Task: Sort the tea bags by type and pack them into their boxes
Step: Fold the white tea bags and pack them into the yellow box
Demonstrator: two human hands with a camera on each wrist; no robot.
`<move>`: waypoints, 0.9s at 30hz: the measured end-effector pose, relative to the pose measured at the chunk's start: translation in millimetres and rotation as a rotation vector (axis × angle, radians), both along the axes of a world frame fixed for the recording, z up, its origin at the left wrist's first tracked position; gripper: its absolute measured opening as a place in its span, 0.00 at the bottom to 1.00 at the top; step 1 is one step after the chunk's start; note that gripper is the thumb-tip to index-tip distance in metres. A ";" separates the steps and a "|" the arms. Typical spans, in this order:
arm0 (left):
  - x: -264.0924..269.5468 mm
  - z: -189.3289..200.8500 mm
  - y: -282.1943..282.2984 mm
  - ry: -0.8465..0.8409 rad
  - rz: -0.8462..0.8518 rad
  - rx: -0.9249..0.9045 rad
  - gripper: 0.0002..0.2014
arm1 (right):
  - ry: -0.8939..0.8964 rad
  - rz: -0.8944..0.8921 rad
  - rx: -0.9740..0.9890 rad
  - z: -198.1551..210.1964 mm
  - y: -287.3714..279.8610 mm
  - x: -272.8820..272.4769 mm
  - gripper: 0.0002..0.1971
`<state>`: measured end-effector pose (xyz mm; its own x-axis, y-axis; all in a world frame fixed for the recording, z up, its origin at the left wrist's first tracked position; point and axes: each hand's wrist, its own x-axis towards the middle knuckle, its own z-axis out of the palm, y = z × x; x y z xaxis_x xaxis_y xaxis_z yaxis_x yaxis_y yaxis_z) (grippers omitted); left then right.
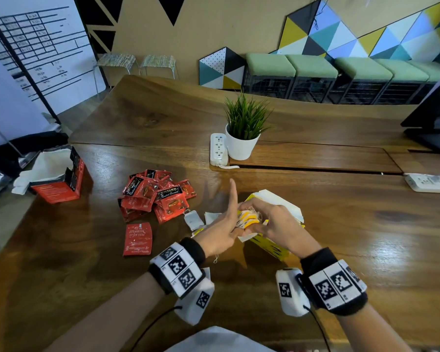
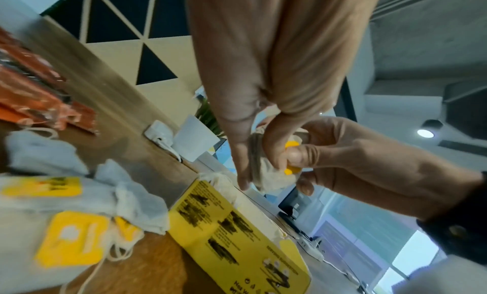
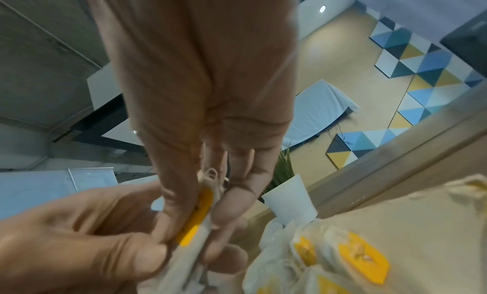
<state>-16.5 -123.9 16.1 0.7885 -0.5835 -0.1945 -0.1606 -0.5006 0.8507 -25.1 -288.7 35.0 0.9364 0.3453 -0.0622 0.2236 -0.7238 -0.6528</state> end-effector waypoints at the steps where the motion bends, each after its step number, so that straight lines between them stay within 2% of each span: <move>1: 3.9 1.7 -6.2 0.003 -0.021 0.005 0.53 | -0.021 -0.016 -0.035 1.4 -5.2 1.6 0.20; 4: 17.5 3.9 -17.9 0.036 -0.034 0.061 0.53 | -0.108 -0.093 -0.215 6.7 -25.7 7.2 0.16; 7: 32.3 -2.2 -16.4 -0.041 0.037 0.230 0.45 | -0.161 -0.134 -0.527 6.0 -46.8 9.5 0.11; 12: 39.8 -19.6 -12.3 -0.053 0.040 0.393 0.33 | -0.105 0.120 -0.871 -12.7 -47.5 7.3 0.16; 14: 38.2 -23.3 -14.1 -0.061 0.039 0.377 0.28 | -0.102 0.189 -0.907 -22.3 -41.7 9.9 0.18; 17: 38.2 -26.5 -15.6 -0.069 0.042 0.361 0.24 | -0.082 0.174 -0.868 -33.8 -33.6 15.4 0.17; 21: 42.1 -22.8 -12.8 -0.039 -0.015 0.406 0.26 | -0.024 0.105 -0.731 -33.0 -26.7 20.6 0.15; 25: 36.4 -15.5 8.6 0.025 -0.064 0.342 0.33 | 0.000 0.109 -0.776 -19.5 -27.2 12.3 0.17; 27: 27.1 -12.0 31.3 -0.009 -0.022 0.301 0.31 | -0.035 0.107 -0.815 -4.0 -28.0 4.2 0.20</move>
<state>10.7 -92.6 4.1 0.7786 -0.5182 -0.3540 -0.1816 -0.7260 0.6633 -21.0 -316.8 31.0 0.9072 0.2918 -0.3030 0.3285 -0.9413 0.0771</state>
